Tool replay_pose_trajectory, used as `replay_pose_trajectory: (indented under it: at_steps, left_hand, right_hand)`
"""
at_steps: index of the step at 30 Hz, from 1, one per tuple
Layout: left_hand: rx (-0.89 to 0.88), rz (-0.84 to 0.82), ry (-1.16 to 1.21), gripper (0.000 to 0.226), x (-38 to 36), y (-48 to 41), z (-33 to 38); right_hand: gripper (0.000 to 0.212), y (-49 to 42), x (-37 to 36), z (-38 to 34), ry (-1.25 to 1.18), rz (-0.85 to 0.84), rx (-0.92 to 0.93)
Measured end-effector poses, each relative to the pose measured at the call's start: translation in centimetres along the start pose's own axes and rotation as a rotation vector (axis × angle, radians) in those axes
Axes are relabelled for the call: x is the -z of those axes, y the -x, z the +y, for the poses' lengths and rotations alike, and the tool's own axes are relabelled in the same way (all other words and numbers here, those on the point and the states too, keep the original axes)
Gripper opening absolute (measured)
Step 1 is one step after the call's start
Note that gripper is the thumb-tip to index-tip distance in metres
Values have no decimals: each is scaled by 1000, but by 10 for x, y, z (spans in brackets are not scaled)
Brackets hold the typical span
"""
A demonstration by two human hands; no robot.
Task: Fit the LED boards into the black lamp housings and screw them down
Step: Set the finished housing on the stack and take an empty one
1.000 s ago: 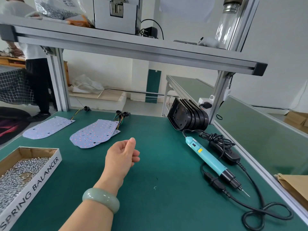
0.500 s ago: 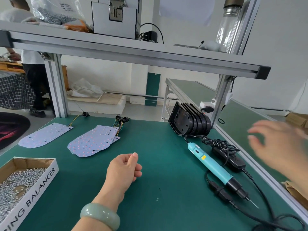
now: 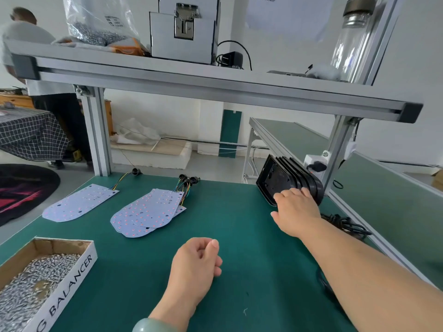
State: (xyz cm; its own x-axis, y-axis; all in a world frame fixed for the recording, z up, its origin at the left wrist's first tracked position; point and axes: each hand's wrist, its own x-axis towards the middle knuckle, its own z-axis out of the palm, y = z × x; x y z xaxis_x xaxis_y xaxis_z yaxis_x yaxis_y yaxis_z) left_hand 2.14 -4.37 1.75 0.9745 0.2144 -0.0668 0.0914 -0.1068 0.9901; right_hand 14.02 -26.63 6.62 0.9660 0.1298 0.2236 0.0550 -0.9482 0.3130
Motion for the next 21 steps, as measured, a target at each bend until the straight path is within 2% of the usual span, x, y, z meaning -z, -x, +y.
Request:
replay_pose_trajectory:
  at_steps: [3, 7, 10, 18, 21]
  left_hand:
    - [-10, -17, -32, 12, 0, 1, -1]
    - [-29, -32, -61, 8, 0, 1, -2]
    - [-28, -37, -65, 7, 0, 0, -2]
    - [-36, -40, -81, 5, -1, -3, -5]
    - [-31, -30, -71, 5, -2, -4, -5]
  right_hand:
    - [48, -8, -8, -5, 109, -42, -19]
    - [44, -8, -15, -15, 309, -65, -58]
    - [35, -7, -15, -21, 365, -40, -17]
    - [24, 11, 1, -42, 122, 150, 21]
    - [23, 27, 0, -56, -53, 218, -21]
